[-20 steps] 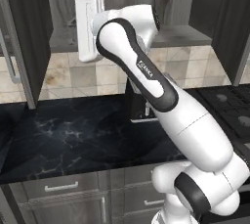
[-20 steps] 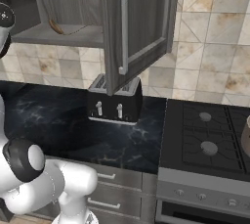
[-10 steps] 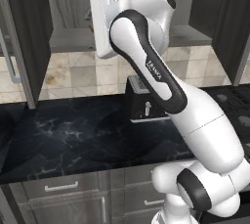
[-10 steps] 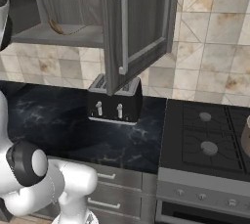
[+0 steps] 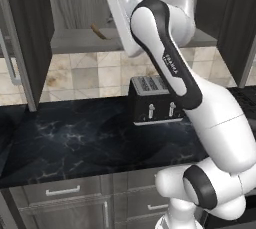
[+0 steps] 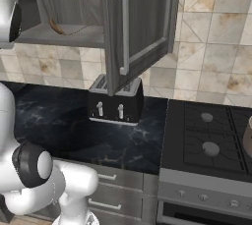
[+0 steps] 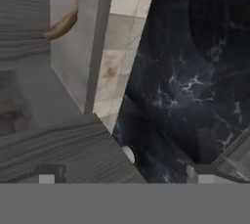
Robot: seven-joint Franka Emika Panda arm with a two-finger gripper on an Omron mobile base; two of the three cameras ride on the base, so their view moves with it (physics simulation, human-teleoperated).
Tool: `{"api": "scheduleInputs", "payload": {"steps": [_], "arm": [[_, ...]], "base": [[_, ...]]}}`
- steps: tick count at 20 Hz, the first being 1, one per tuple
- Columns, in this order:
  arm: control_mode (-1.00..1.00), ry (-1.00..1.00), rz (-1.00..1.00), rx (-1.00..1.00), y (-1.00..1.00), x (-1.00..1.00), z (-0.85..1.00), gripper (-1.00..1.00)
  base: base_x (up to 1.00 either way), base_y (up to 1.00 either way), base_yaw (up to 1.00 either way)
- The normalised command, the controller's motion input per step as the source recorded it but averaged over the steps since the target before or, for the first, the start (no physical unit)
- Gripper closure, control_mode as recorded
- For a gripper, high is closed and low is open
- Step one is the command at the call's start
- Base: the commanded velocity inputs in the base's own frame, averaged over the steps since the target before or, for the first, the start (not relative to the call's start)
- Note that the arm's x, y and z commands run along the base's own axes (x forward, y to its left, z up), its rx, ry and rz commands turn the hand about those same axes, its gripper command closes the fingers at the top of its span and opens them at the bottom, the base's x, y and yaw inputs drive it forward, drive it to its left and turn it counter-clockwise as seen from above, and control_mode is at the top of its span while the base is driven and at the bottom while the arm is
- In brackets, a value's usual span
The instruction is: Open the cabinet and move the ladle to the pot. Then close the cabinet.
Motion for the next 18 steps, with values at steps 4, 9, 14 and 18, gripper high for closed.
{"api": "scheduleInputs", "payload": {"steps": [4, 9, 14, 18], "arm": [[-1.0, 0.0, 0.0, -0.22, -0.51, 0.0, -0.01, -1.0], [-1.0, -0.05, -0.04, -0.17, -0.62, 0.0, -0.05, -1.0], [-1.0, -0.12, -0.06, -0.09, -0.62, -0.01, -0.11, -1.0], [-1.0, -0.23, -0.14, -0.02, -0.54, -0.1, -0.31, -1.0]], "base": [[0.0, 0.0, 0.0], [0.0, 0.0, 0.0], [0.0, 0.0, 0.0], [0.0, 0.0, 0.0]]}}
